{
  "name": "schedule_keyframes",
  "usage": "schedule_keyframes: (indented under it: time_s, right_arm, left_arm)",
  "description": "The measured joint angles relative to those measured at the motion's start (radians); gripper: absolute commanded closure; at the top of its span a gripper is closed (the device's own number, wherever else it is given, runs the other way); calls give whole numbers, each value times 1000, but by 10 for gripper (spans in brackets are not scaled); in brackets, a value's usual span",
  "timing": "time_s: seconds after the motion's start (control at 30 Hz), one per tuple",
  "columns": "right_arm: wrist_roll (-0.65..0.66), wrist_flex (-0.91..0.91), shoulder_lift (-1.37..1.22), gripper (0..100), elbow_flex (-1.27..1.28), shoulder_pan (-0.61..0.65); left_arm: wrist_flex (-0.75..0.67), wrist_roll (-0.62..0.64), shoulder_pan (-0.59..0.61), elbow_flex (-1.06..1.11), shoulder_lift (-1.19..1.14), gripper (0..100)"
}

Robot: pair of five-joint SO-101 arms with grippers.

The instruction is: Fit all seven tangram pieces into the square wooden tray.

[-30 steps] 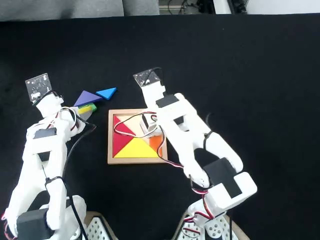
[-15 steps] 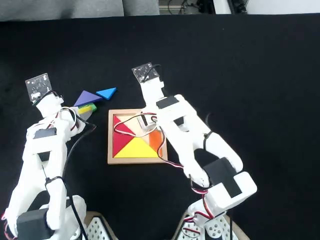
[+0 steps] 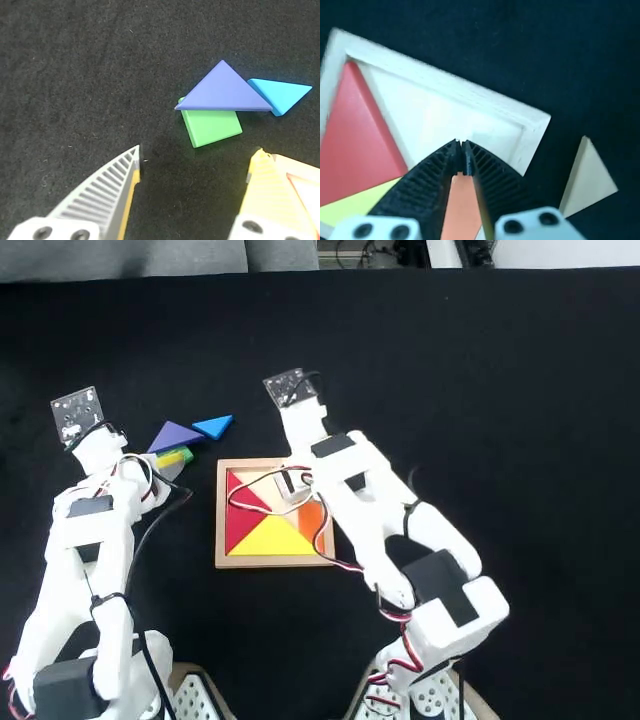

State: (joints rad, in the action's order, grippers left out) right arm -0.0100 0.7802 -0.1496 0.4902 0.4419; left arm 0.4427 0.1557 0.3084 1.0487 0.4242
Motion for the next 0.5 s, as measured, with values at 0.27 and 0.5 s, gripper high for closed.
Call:
schedule_keyframes:
  time_s: [0.27, 0.5]
  right_arm:
    - [0, 14, -5, 984, -5, 0]
    - [2, 40, -5, 984, -6, 0]
  left_arm:
    - [0, 0, 0, 0, 0, 661]
    - [0, 0, 0, 0, 0, 661]
